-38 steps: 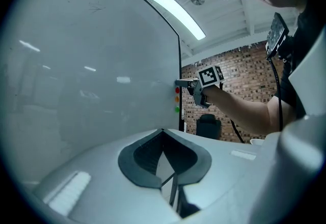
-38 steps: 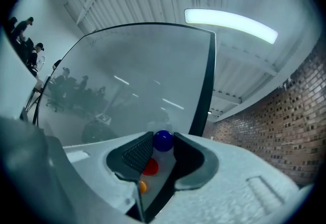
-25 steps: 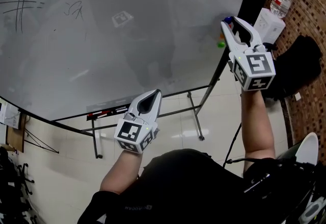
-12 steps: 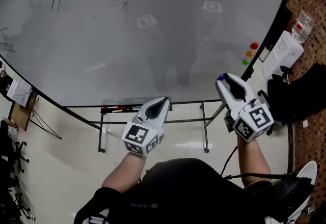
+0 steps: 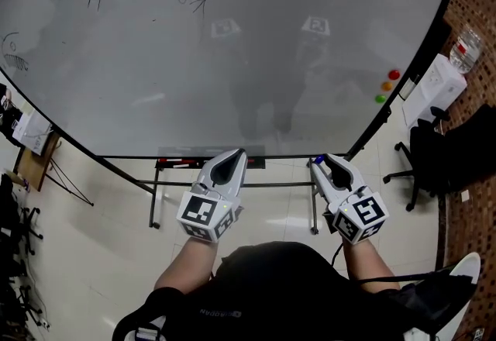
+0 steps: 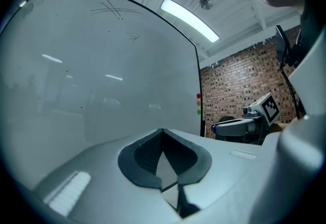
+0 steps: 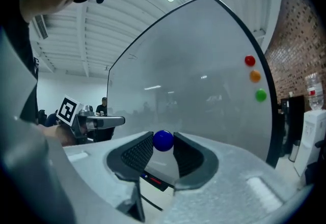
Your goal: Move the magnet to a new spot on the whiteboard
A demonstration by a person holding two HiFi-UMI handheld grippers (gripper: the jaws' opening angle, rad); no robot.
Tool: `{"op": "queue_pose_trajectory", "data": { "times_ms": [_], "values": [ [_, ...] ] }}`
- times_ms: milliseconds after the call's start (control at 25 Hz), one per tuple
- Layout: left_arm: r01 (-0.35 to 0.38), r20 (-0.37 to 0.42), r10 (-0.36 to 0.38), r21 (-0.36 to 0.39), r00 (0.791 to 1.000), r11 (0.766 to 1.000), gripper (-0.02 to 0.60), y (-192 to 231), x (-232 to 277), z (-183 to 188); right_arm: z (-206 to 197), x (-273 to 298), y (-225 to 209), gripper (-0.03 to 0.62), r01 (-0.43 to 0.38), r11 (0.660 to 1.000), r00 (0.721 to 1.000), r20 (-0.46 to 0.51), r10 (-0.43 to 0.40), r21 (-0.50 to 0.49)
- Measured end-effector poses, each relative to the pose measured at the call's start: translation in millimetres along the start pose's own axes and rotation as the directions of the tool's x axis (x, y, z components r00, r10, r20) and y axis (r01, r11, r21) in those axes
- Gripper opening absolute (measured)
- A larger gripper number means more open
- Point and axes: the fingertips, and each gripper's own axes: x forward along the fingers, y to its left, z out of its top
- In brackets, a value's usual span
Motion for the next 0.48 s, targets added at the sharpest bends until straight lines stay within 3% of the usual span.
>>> {"op": "queue_pose_trajectory", "data": {
  "times_ms": [480],
  "values": [
    [0.005,-0.01,-0.005,-0.01,1.0,1.0,0.015,-5.1,-2.2,-1.0,-5.0,4.1,19.7,0.112,-0.058,0.998,0.998,-0.022,0.058,-0.001]
  ]
}}
